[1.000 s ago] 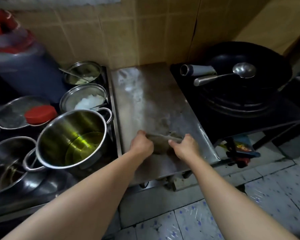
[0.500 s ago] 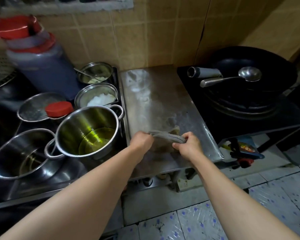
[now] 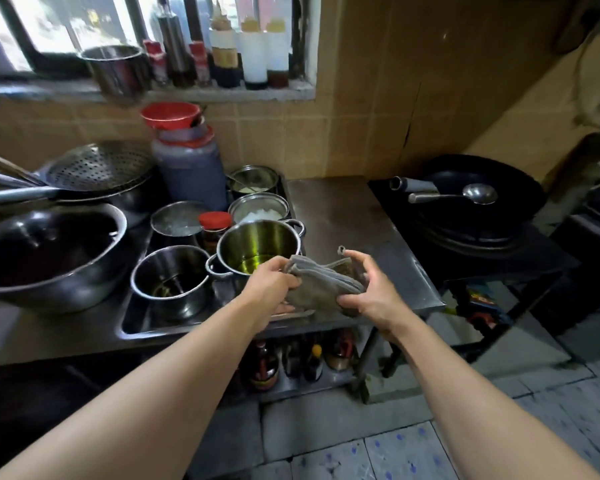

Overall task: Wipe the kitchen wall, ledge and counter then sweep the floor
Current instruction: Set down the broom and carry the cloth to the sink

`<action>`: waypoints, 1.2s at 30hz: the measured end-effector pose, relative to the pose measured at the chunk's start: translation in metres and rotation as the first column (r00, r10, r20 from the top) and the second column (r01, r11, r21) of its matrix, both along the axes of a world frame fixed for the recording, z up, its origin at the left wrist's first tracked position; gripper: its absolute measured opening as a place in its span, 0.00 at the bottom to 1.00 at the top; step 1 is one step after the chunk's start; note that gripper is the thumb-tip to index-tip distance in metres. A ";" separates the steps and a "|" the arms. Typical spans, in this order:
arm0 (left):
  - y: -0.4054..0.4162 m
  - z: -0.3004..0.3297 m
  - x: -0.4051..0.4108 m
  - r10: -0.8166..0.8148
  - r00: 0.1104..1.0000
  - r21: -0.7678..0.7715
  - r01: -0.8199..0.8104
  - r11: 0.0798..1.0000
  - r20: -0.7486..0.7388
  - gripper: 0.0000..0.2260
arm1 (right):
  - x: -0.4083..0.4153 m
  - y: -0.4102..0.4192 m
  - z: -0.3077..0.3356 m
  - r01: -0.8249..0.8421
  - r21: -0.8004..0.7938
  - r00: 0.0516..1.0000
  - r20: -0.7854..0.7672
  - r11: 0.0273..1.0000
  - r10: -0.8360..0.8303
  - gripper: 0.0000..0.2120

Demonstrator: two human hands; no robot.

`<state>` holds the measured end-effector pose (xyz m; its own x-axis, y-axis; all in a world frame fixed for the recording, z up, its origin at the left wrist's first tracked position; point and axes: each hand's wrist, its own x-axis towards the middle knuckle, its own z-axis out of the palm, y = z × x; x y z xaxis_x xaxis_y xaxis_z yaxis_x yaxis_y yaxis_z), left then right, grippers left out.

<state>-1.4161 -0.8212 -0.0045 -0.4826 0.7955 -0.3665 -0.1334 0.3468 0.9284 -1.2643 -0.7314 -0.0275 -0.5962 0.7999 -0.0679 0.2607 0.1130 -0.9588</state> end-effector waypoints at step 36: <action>-0.306 0.078 0.021 0.568 0.820 0.188 -0.548 0.815 -0.072 0.04 | -0.056 -0.244 0.040 -0.503 -0.034 0.863 -0.082 0.864 0.499 0.06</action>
